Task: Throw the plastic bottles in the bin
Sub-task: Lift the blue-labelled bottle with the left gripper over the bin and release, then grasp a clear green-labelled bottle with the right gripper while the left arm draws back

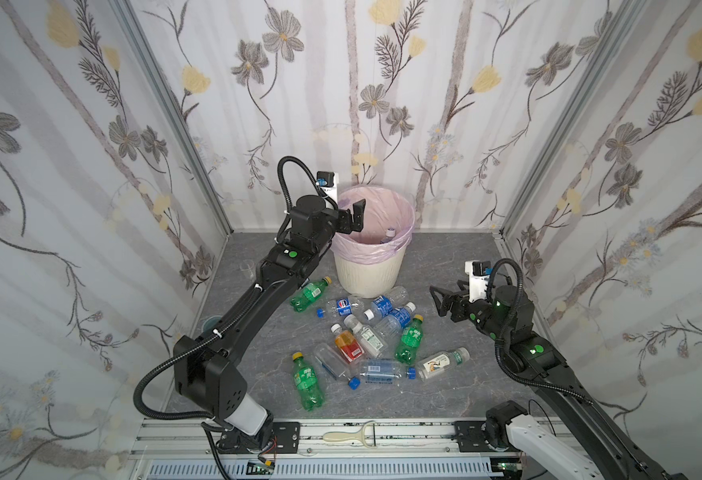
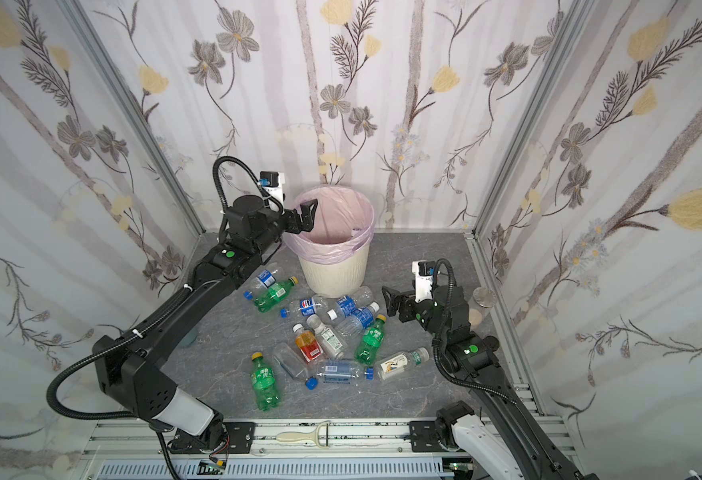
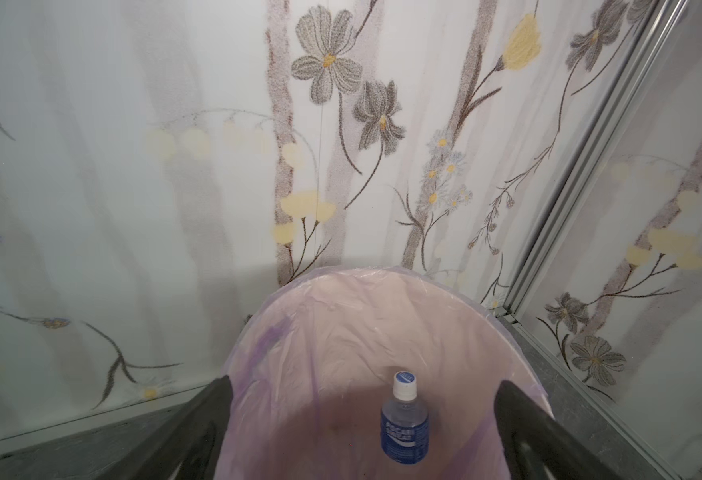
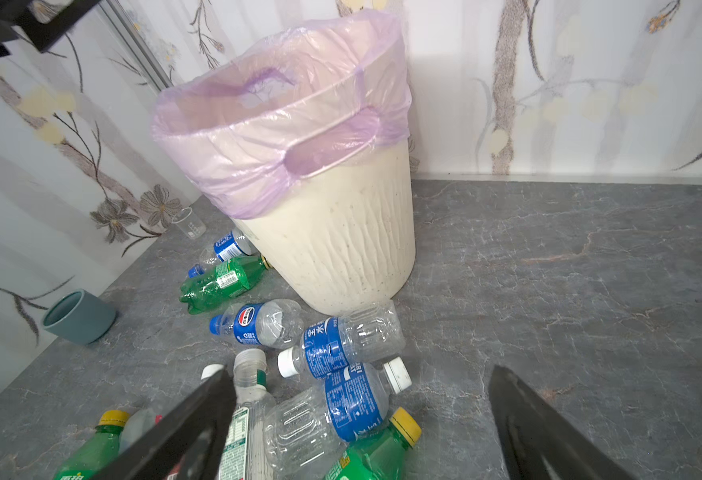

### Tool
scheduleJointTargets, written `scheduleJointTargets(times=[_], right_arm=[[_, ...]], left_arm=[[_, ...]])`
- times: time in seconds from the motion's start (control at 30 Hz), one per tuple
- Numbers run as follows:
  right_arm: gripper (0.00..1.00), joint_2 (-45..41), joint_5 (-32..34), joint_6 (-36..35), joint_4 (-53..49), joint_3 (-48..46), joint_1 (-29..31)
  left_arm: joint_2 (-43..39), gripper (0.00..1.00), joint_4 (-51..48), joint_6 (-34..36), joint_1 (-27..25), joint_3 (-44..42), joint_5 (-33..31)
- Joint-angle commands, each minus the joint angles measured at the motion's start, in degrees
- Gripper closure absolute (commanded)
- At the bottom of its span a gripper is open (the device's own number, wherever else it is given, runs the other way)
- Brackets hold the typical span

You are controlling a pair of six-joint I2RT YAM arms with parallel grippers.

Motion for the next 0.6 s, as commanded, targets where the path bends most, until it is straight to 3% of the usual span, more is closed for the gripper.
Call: scheduleJointTargets(times=[0.0,0.2,0.4,0.57], right_arm=[[0.05,2.12,3.36,0.74,-6.41,3.92,-0.01],[0.08,6.98,7.10,5.89,-23.17,11.23,0.05],[0.09,8.28,1.56,11.23,-33.05,11.36,0.12],[0.09,8.14,0.26,14.27,-38.07,8.16,0.30]], left_arm=[[-5.52,0.00,0.82,0.95,0.05,-5.43,-5.03],[-16.84,0.00,-1.81,-0.73,0.85,-19.09,-12.92],[-25.95,0.00,-5.09,-2.19,3.43,-31.37,-12.38],[-30.35,0.00,-8.80,-3.10,5.82,-36.60,-12.19]])
